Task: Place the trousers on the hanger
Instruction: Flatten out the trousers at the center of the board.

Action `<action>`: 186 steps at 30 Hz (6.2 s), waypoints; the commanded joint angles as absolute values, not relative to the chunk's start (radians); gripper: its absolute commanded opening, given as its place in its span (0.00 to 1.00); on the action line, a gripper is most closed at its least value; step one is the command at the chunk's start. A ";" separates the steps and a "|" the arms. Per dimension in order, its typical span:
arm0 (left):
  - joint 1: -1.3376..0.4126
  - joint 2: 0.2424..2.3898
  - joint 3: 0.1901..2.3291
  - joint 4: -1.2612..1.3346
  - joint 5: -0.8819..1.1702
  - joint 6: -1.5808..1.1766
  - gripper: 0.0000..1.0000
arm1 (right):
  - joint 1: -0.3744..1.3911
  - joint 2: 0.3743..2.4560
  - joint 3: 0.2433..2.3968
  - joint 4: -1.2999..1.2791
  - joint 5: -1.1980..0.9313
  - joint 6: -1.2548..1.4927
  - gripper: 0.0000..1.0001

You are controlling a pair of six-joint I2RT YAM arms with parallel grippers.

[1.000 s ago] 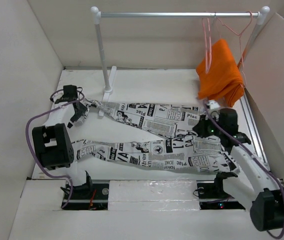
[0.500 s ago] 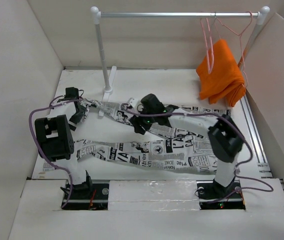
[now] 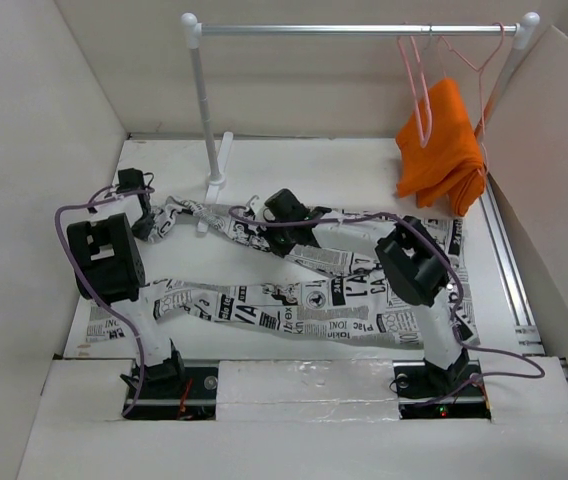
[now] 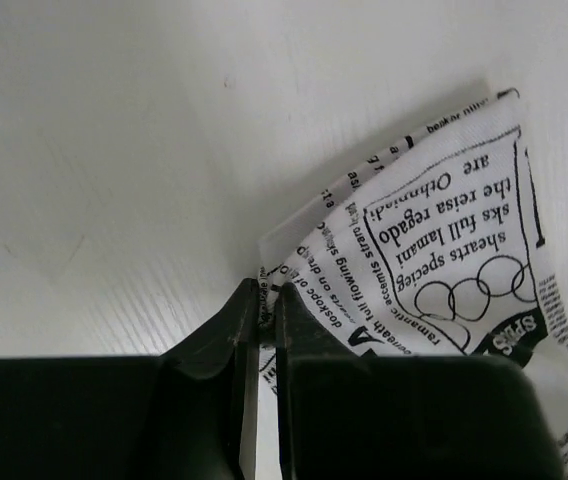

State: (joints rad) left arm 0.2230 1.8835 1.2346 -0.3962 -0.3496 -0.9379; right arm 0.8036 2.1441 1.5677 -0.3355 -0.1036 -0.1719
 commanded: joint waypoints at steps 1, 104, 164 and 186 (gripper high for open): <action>0.238 1.899 1.284 -0.417 -0.383 -0.890 0.00 | 0.799 2.085 1.448 -0.275 -0.057 -0.147 0.00; 0.112 2.165 1.822 -0.569 -0.448 -0.508 0.00 | 0.700 1.795 1.270 -0.252 -0.344 -0.173 0.00; 0.149 1.932 1.724 -0.443 -0.238 -0.594 0.00 | 0.776 1.766 1.209 -0.291 -0.357 -0.238 0.00; 0.667 1.332 0.864 -0.287 -0.006 -0.726 0.71 | 0.776 1.726 1.199 -0.416 -0.438 -0.333 0.54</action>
State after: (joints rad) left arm 0.6807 1.4113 0.7818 -0.3420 -0.0326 -0.7784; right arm 0.7845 1.7550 1.1168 -0.3672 -0.4000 -0.2993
